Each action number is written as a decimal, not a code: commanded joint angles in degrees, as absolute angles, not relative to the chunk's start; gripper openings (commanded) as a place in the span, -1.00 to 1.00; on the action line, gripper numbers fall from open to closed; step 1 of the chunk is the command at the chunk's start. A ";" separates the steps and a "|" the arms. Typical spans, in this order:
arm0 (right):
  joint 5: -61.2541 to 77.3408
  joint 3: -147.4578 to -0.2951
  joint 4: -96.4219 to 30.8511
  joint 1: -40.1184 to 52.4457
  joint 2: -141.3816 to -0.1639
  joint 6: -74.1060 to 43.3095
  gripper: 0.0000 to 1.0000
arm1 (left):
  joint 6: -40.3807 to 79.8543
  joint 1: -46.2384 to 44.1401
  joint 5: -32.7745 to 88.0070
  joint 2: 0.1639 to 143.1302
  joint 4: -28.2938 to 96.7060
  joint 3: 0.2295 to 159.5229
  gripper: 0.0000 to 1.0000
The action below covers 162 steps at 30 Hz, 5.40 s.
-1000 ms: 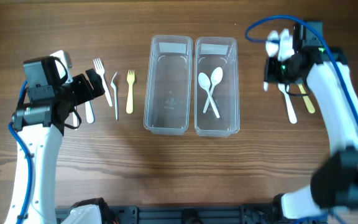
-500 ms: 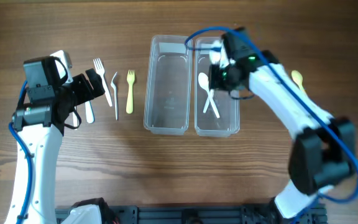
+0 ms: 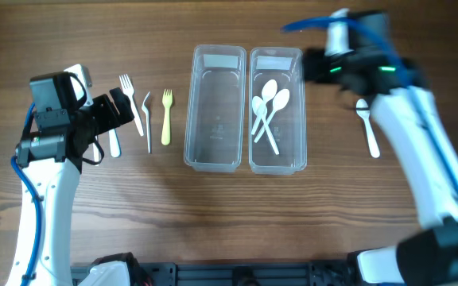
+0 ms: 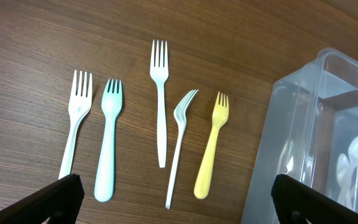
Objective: Pack container
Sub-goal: 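Drop the third white spoon into the right container, then grasp the fourth white spoon with the right gripper, then place the fourth white spoon into the right container, then grasp the yellow spoon with the right gripper, then place the yellow spoon into the right container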
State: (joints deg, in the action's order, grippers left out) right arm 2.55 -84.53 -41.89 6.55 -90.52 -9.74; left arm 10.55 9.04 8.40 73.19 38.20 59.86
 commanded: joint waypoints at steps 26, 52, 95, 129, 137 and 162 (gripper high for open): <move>-1.72 -84.62 -54.04 -9.74 -118.78 10.44 0.11 | 9.39 9.39 8.05 73.32 38.02 60.99 1.00; 2.37 -80.99 -54.59 -11.94 -117.49 3.81 -0.91 | 9.39 9.39 8.05 73.32 38.02 60.99 1.00; -3.64 -91.53 -46.30 -4.73 -94.83 9.72 0.57 | 9.39 9.39 8.05 73.32 38.02 60.99 1.00; 0.62 -86.61 -50.13 -18.68 -123.57 13.30 -0.82 | 9.39 9.39 8.05 73.32 38.02 60.99 1.00; 9.45 -90.74 -55.35 -11.90 -118.87 5.17 -0.92 | 9.39 9.39 8.05 73.32 38.00 60.99 1.00; 9.39 -84.86 -44.29 20.99 -108.68 -16.91 -0.57 | 9.39 9.39 8.05 73.32 37.98 60.99 1.00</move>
